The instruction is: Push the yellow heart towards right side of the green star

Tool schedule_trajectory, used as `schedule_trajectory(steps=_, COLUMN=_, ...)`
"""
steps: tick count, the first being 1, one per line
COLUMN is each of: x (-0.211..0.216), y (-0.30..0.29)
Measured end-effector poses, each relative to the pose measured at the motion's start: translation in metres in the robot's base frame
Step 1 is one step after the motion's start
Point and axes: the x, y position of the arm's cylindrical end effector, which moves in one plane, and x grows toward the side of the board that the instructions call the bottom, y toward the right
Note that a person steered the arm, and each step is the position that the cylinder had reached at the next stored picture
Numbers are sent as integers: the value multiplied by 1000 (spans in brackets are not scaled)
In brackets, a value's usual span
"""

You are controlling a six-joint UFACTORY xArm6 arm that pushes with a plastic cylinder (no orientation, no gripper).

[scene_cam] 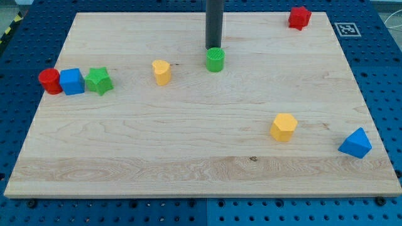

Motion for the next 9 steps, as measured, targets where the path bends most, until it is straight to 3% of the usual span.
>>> schedule_trajectory(steps=3, x=45, y=-41)
schedule_trajectory(steps=9, x=82, y=-105)
